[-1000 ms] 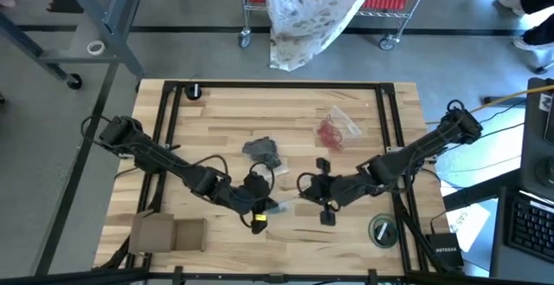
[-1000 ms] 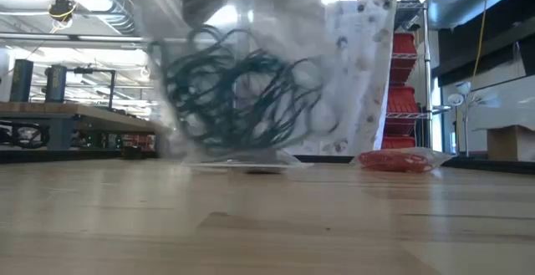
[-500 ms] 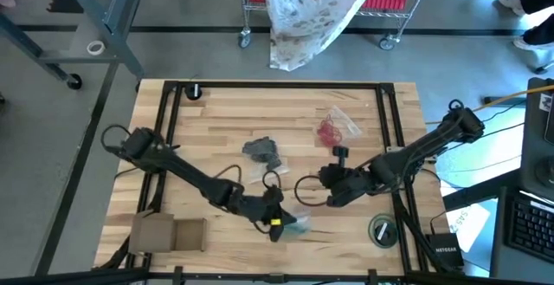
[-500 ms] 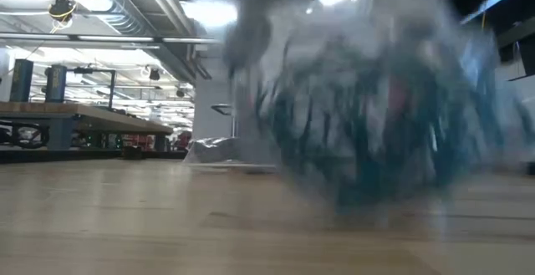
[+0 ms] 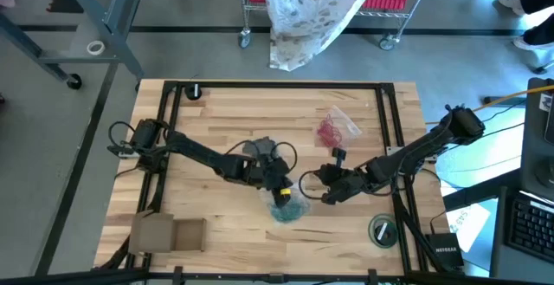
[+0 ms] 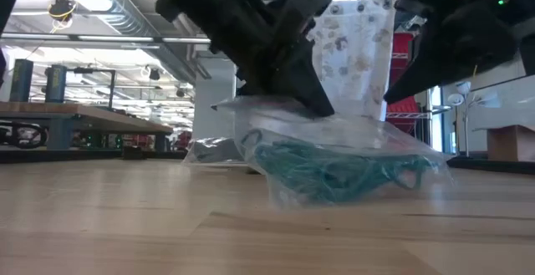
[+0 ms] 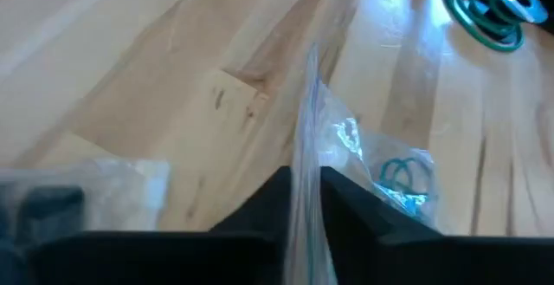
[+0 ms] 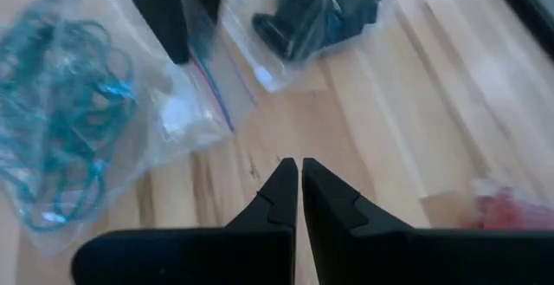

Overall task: Sort rubber bands
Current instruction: Close the transparent zip lock bag

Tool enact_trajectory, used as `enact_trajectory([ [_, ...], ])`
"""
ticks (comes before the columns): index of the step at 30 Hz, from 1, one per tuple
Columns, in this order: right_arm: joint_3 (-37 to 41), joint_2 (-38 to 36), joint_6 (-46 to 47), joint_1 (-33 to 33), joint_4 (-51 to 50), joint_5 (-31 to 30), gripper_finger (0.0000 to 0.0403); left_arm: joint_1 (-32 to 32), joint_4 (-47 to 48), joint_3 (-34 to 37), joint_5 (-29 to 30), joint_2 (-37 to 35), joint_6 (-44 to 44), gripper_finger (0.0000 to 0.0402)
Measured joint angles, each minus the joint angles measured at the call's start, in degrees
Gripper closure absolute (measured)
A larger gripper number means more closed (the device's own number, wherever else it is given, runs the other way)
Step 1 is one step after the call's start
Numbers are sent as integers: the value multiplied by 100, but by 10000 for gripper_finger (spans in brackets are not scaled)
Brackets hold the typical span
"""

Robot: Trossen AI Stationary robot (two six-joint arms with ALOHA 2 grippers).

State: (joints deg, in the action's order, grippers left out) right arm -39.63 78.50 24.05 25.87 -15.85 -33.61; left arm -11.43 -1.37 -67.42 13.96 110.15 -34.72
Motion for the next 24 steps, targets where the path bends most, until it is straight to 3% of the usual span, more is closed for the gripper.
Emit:
enact_trajectory([
  [5,227,0,-79,-161,604,275,388,258,351,-4,-571,-140,687,271],
  [9,427,11,-653,-168,1386,333,388,326,692,-8,-776,-483,914,244],
  [16,670,557,-1336,-720,2875,1633,388,-251,475,-8,-194,-285,1369,254],
  [24,675,1641,-1535,-1378,3588,2289,388,-312,345,420,371,261,787,270],
])
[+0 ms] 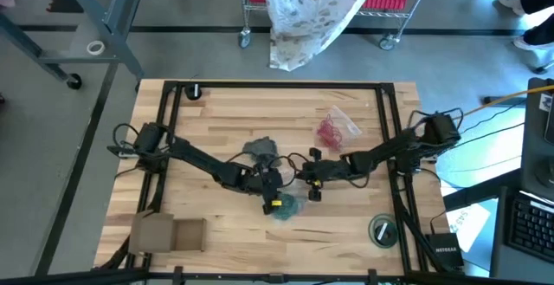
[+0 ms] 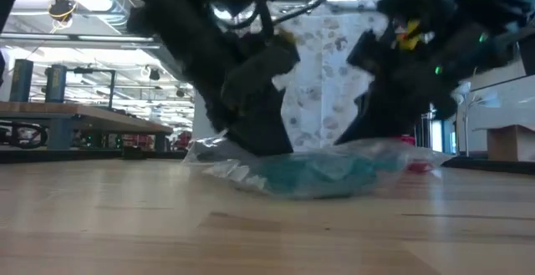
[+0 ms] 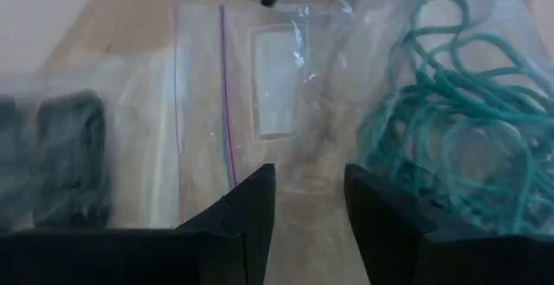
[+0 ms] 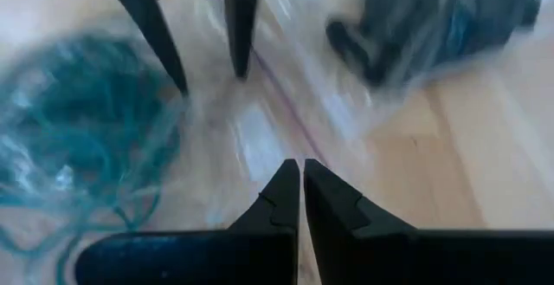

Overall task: Sort rubber bands
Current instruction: Close the transparent zip lock bag

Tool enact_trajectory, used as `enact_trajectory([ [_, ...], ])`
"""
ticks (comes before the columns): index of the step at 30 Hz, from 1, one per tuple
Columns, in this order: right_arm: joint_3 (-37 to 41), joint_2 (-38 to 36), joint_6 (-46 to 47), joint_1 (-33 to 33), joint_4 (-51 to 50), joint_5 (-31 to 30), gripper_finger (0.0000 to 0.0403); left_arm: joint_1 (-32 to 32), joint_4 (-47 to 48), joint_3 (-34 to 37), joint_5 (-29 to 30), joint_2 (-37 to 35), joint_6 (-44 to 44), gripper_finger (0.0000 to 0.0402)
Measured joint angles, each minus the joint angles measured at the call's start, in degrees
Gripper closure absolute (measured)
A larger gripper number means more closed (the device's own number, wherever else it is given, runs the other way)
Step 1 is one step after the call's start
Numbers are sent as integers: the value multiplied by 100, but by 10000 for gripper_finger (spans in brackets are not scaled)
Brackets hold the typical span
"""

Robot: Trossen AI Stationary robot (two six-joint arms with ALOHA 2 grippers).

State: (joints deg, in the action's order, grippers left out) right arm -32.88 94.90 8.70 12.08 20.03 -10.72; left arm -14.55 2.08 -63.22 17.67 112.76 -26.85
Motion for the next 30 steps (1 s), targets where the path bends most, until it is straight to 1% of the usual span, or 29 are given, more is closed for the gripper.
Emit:
enact_trajectory([
  [4,-11,442,1,-21,39,10,388,-31,-266,164,-29,34,-276,270],
  [6,-23,551,-5,-13,100,-28,388,-71,-461,227,-87,34,-290,270],
  [8,-28,554,-7,-14,93,-35,388,-97,-458,227,-100,7,-262,270],
  [11,-11,339,-69,-14,-84,-55,388,-100,-394,175,-184,-207,-168,270],
  [16,-110,-401,-176,-14,-398,-54,388,-103,-311,149,-191,-780,-99,270],
  [18,-157,-556,-180,-14,-366,-65,388,-100,-188,149,39,-943,-109,270],
  [20,-202,-583,-196,-14,-194,-177,388,-55,-161,146,295,-969,-155,270],
  [24,-277,-383,-588,-68,170,-270,388,84,-236,178,369,-785,-179,272],
  [26,-280,-186,-619,-151,123,-275,388,134,-207,188,372,-631,-153,284],
  [27,-291,-101,-615,-184,146,-274,388,157,-172,188,354,-590,-169,296],
  [30,-297,144,-609,-258,262,-146,388,199,-153,188,243,-510,-298,355],
])
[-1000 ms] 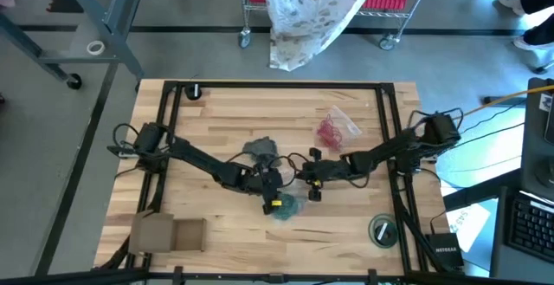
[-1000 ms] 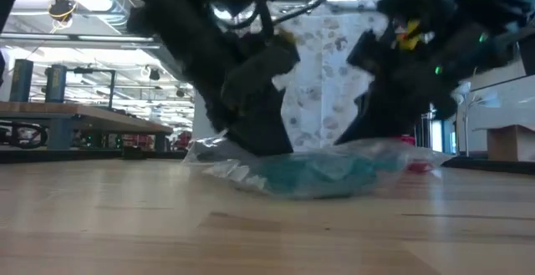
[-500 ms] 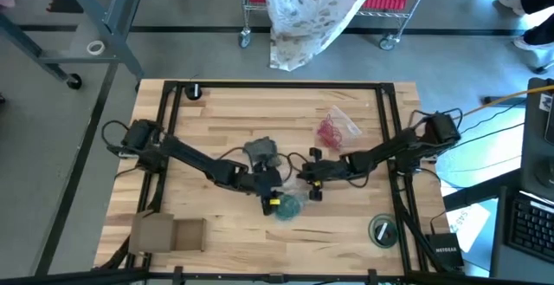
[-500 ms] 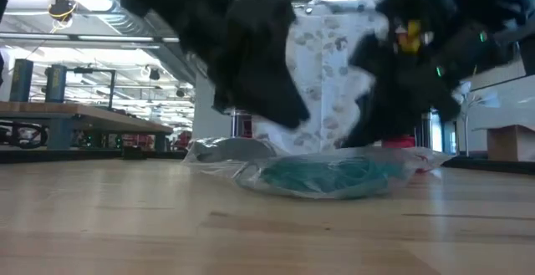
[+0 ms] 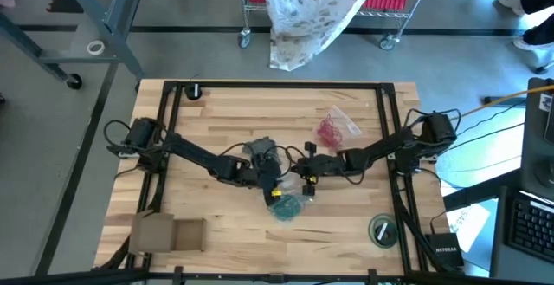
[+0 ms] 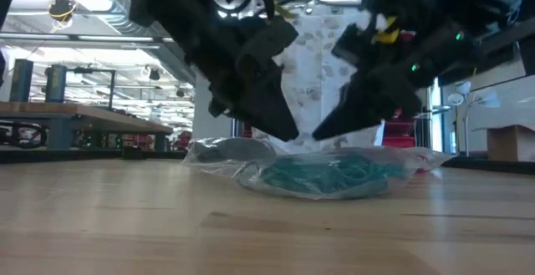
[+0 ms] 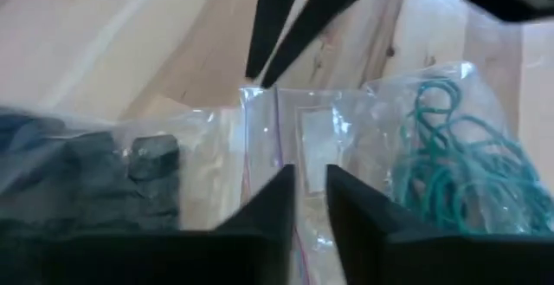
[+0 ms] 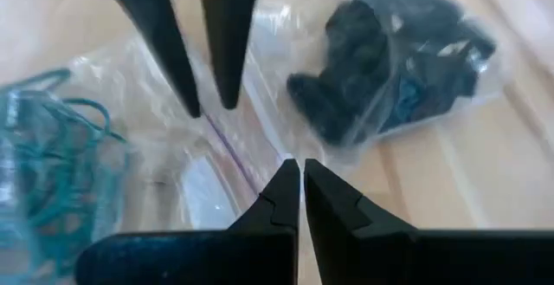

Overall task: Sort rubber bands
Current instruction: Close the transparent zip lock bag

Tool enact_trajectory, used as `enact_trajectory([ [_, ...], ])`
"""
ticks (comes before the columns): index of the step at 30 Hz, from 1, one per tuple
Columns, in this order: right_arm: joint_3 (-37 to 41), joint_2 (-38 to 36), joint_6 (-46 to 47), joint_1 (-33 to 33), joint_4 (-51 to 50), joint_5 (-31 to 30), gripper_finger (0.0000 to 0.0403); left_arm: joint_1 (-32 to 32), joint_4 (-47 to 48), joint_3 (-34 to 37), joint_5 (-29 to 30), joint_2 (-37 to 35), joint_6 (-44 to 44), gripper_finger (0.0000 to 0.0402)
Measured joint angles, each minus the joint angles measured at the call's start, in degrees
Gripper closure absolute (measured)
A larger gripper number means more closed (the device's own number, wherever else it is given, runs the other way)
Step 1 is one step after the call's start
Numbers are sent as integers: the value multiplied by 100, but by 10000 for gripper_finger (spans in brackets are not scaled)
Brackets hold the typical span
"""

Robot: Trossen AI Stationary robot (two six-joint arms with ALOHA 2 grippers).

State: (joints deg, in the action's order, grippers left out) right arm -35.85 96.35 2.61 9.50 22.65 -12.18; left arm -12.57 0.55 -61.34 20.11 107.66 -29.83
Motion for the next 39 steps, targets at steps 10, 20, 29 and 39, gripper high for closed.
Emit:
enact_trajectory([
  [10,-5,635,6,11,674,371,388,-8,12,-3,-150,220,51,400],
  [20,-14,982,57,11,762,268,388,-5,-12,-2,-53,444,-113,401],
  [29,-48,1166,205,19,873,168,388,24,-427,-4,-44,467,-55,401],
  [39,-215,1188,203,19,733,218,388,205,-31,-13,-39,616,3,401],
])
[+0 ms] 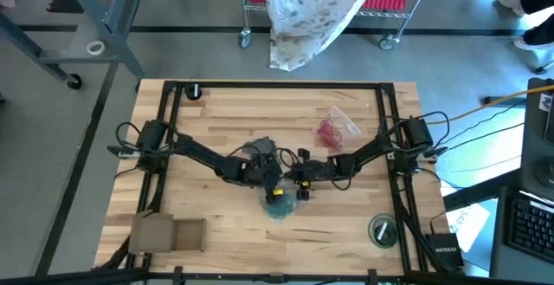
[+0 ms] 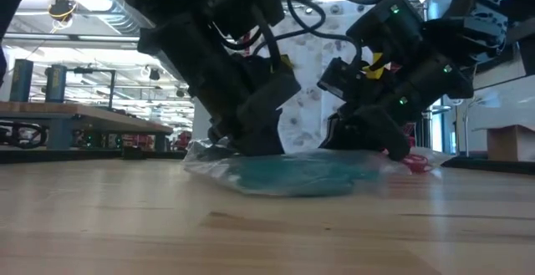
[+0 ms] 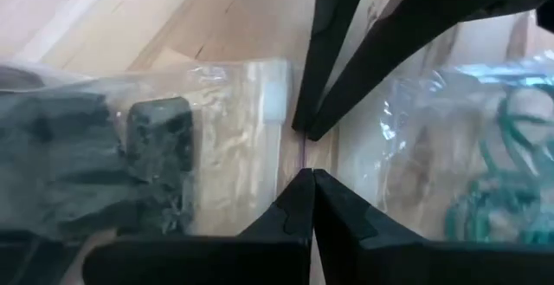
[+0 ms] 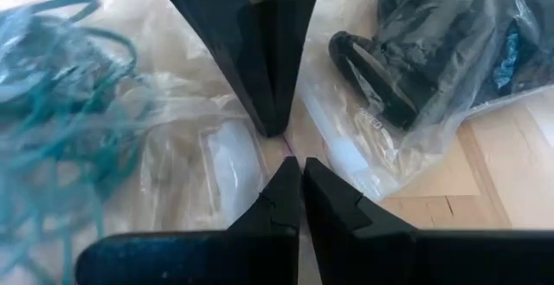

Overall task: Sort rubber bands
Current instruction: Close the transparent zip lock bag

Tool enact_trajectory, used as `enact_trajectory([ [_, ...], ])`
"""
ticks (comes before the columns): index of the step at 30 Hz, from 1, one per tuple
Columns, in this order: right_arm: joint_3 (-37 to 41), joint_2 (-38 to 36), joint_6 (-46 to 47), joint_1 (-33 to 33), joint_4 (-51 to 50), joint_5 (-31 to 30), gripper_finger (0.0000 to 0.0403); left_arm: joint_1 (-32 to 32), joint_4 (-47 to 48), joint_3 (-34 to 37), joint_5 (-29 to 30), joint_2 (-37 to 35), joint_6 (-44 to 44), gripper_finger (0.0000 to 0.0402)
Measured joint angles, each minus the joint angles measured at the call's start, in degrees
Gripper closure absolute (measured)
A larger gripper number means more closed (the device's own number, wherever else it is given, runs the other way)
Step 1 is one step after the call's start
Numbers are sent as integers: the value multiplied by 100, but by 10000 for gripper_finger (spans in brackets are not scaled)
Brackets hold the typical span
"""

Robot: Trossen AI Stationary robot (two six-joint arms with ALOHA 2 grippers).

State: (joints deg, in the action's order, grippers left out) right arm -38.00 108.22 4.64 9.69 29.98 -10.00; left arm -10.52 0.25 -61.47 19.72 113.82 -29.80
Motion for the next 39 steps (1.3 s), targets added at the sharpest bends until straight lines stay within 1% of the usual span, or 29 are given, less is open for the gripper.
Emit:
enact_trajectory([
  [6,15,0,0,-2,-118,12,388,-41,465,-22,65,-9,-92,401],
  [9,37,-8,4,-57,-123,26,388,-119,532,-21,86,-9,-136,400],
  [11,45,-76,66,-72,-156,114,388,-186,466,-7,110,-9,-57,400],
  [16,46,-473,90,-72,-327,590,388,-333,169,11,36,4,20,400],
  [19,26,-651,88,-68,-184,652,388,-376,64,13,-12,9,20,400],
  [31,22,-392,-26,-72,-144,672,388,-376,-31,15,-20,15,-20,400],
  [39,20,-332,-21,-72,-112,859,388,-374,-57,15,-10,17,-29,400],
])
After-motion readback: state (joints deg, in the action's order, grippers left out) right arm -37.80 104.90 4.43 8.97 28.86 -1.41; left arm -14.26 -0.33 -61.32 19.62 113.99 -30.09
